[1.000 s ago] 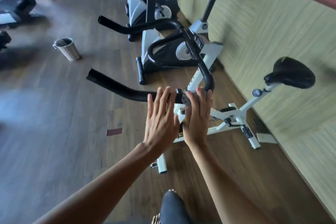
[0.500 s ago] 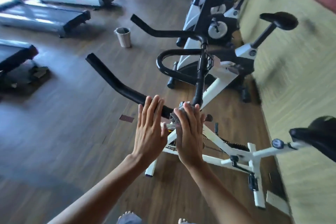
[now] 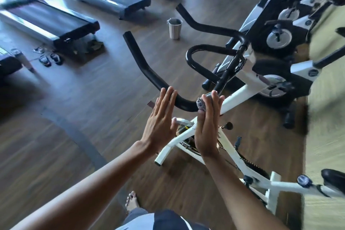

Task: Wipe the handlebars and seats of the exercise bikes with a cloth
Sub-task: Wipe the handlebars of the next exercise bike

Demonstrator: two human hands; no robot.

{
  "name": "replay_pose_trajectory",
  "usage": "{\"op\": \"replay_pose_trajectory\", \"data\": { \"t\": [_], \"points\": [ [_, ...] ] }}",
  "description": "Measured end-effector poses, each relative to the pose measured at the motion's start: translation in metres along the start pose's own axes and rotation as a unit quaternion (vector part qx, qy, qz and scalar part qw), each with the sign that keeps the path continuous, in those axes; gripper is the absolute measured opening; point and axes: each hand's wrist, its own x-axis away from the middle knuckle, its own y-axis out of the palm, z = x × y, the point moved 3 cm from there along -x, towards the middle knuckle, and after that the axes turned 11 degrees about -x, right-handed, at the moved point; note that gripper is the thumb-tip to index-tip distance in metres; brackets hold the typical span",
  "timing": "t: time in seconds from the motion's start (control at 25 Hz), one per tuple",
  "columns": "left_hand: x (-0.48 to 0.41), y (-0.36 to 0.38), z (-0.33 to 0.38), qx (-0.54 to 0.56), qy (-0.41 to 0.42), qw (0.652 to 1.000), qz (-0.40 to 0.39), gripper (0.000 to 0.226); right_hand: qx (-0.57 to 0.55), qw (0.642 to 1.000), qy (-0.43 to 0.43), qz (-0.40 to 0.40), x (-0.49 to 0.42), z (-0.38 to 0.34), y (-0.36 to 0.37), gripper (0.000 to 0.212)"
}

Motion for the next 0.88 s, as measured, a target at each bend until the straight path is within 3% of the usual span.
{"op": "replay_pose_trajectory", "data": {
  "t": [0.08, 0.2, 0.56, 0.72, 0.88],
  "points": [
    [0.0, 0.001, 0.002, -0.002, 0.001, 1.0, 0.004, 0.081, -0.034, 0.999, 0.025, -0.024, -0.005, 0.005, -0.008, 0.041],
    [-0.001, 0.003, 0.002, -0.01, 0.005, 1.0, 0.019, 0.083, -0.095, 0.991, 0.09, 0.002, -0.012, 0.003, -0.013, 0.049],
    [-0.002, 0.007, -0.003, -0.017, 0.005, 1.0, 0.026, 0.081, -0.092, 0.991, 0.091, 0.02, -0.019, -0.007, -0.02, 0.042],
    [-0.008, -0.003, -0.019, -0.012, 0.012, 0.999, 0.029, 0.056, -0.04, 0.995, 0.088, -0.04, -0.042, -0.011, -0.037, 0.043],
    [-0.013, -0.003, -0.024, 0.002, 0.005, 0.999, 0.036, 0.049, 0.013, 0.991, 0.085, -0.107, -0.035, -0.003, -0.022, 0.052]
  ]
}}
